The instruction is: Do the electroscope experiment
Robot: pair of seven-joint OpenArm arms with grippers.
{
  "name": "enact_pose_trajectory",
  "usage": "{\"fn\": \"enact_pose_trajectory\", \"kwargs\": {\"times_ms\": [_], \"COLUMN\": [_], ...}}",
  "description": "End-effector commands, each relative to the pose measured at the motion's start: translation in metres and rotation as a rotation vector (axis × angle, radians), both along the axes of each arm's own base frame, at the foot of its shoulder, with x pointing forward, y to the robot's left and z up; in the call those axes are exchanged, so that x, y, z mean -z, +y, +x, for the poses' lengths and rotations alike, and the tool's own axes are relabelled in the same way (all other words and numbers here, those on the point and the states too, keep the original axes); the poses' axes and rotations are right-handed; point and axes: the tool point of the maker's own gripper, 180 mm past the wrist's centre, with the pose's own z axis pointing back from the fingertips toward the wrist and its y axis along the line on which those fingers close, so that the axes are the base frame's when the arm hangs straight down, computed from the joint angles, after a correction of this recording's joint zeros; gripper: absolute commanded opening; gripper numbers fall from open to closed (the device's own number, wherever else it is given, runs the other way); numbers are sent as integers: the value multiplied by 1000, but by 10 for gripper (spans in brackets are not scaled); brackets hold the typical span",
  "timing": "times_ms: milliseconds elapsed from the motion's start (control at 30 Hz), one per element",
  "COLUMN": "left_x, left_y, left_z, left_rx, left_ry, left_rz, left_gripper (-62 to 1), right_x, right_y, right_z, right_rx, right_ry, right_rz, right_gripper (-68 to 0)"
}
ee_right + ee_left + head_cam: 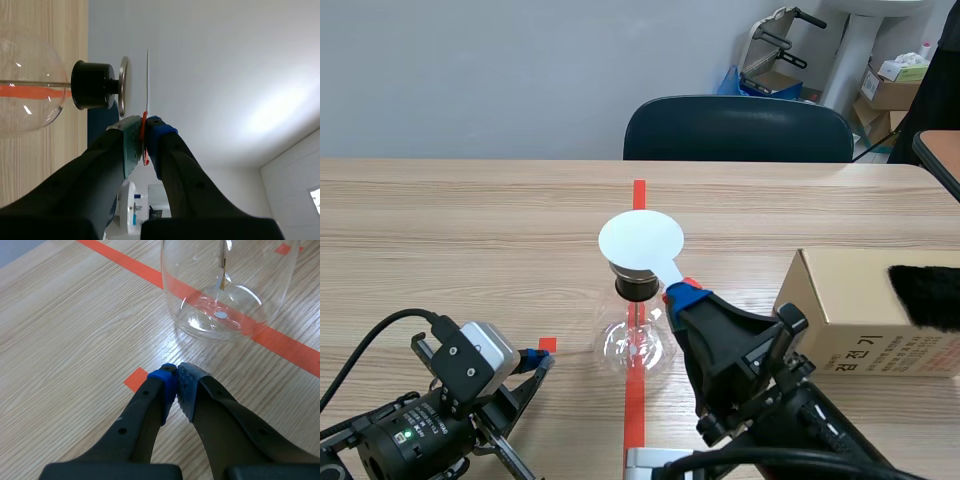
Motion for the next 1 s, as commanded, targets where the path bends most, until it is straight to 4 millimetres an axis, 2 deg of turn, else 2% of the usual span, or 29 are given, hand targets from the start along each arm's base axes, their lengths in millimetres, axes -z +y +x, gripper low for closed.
{"fn": "enact_pose_trajectory", "kwargs": {"times_ms": [0,367,500,667,967], "left_x": [-11,-11,-11,-11,-11], "left_y": [-4,-4,-4,-4,-4], "left_z": [5,5,5,5,5], "left_rx": [0,0,0,0,0], "left_ry": [-34,-34,-34,-34,-34], "left_rz": [-24,-24,-24,-24,-24], "left_gripper": [-577,-577,-577,-577,-577], "right_x": [-5,-5,-6,-7,-11], "right_y": [-1,0,-6,-24,-75], "right_z": [2,1,6,18,39], "right_rx": [-13,-19,23,142,447], "right_ry": [-27,-26,-26,-27,-31], "right_rz": [-8,-9,-4,11,48], "right_gripper": [-658,-658,-658,-658,-658]}}
